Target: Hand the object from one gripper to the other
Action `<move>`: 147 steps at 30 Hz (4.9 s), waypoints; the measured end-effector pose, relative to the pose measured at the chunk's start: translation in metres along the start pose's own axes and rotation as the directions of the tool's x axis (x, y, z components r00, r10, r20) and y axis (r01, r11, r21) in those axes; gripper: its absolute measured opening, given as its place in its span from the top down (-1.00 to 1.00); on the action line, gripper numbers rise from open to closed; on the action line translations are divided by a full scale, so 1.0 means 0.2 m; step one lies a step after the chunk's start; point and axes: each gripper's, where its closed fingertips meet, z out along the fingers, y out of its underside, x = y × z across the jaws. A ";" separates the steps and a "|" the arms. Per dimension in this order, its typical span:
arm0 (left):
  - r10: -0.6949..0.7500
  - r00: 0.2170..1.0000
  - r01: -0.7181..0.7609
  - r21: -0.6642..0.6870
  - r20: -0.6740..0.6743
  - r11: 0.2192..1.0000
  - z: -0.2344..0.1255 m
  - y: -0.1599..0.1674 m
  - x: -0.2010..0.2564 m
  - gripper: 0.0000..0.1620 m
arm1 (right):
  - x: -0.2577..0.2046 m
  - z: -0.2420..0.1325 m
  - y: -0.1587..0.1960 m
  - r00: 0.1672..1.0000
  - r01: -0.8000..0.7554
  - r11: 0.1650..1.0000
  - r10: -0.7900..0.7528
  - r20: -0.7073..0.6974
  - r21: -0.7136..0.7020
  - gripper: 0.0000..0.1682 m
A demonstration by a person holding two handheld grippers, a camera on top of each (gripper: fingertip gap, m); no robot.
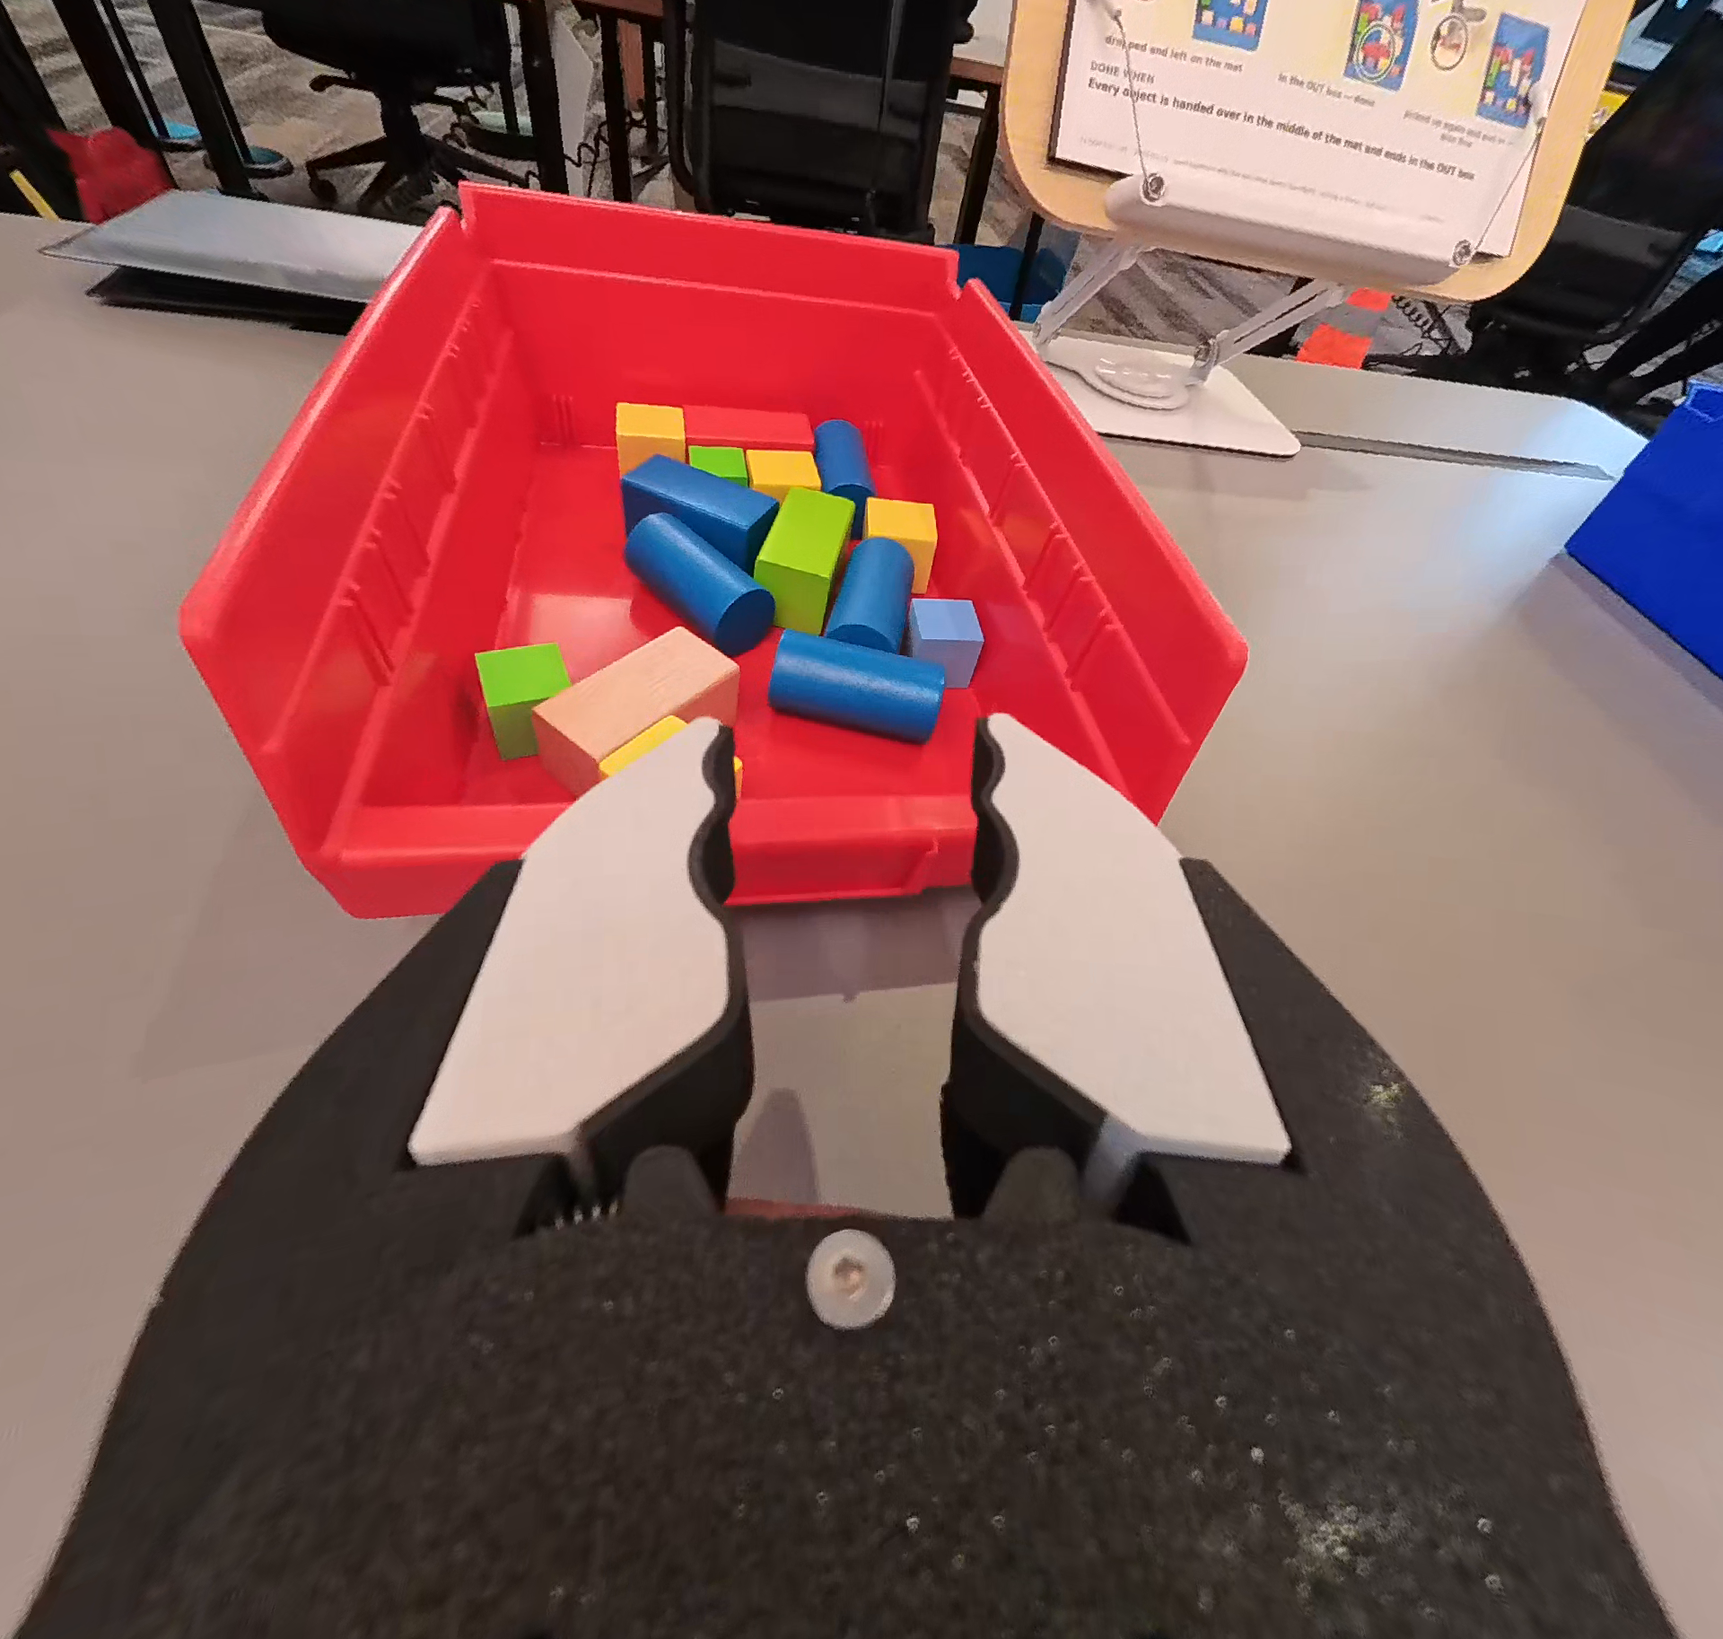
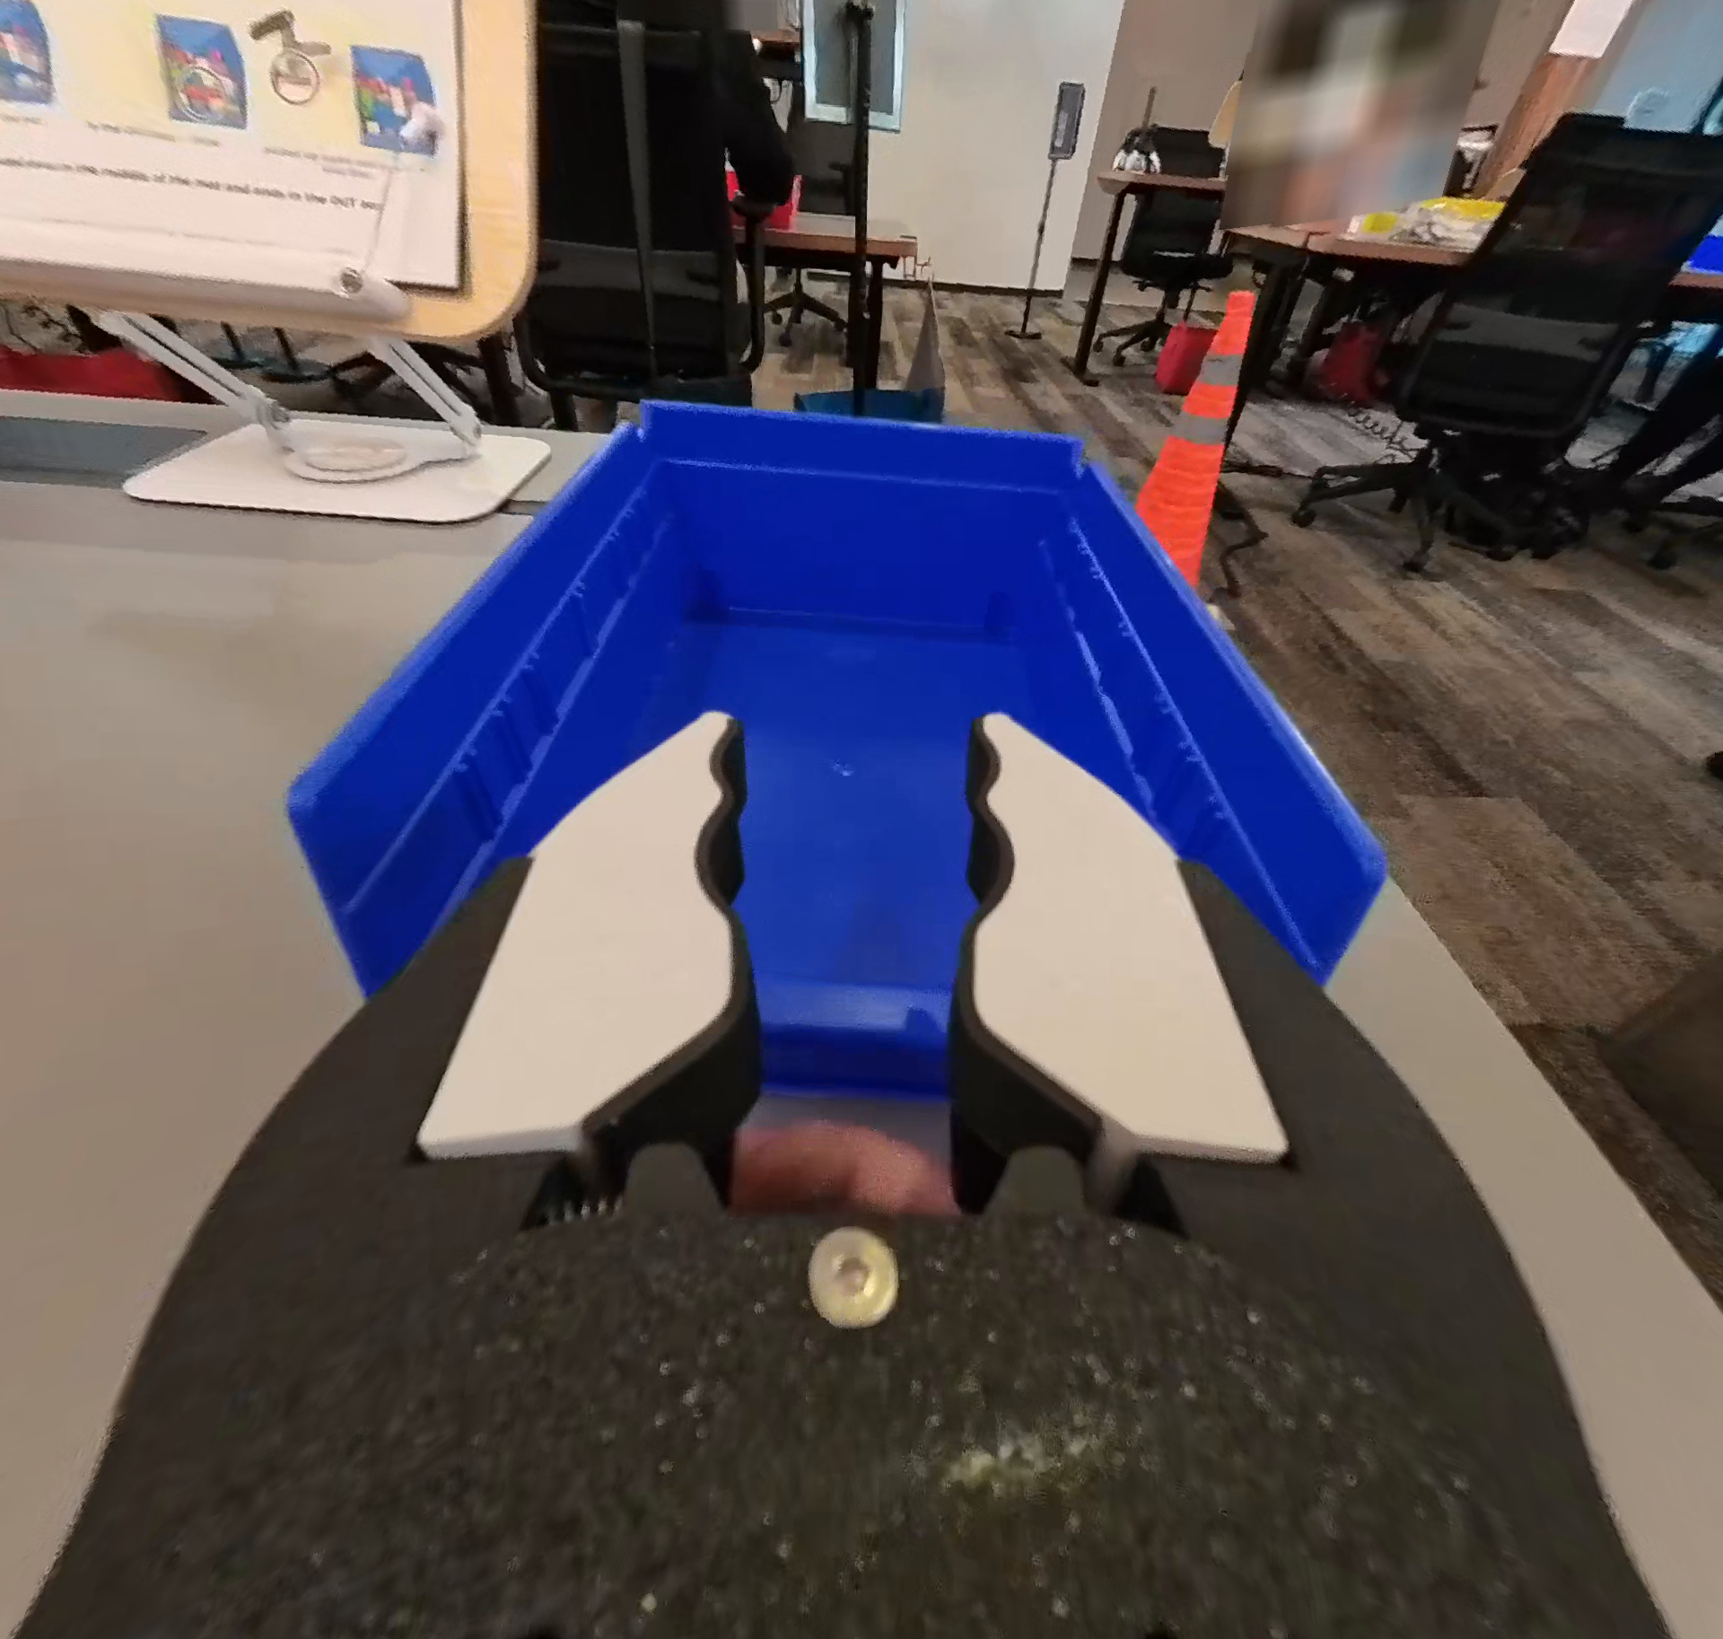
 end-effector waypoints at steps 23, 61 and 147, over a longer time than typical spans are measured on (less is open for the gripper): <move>0.187 0.977 -0.206 -0.217 -0.105 0.954 0.03 -0.02 0.06 0.27 | -0.10 0.02 0.11 0.997 -0.014 0.996 0.020 0.072 -0.092 0.47; 0.299 0.856 -0.517 -0.686 -0.422 0.512 0.49 -0.05 -0.20 0.60 | -0.19 -0.02 0.11 0.985 -0.059 0.988 0.080 0.150 -0.142 0.46; 0.120 0.989 -0.143 -0.322 -0.088 0.936 -0.11 0.32 0.36 0.30 | 0.23 1.11 0.31 0.999 0.042 0.436 -0.035 0.030 -0.899 0.59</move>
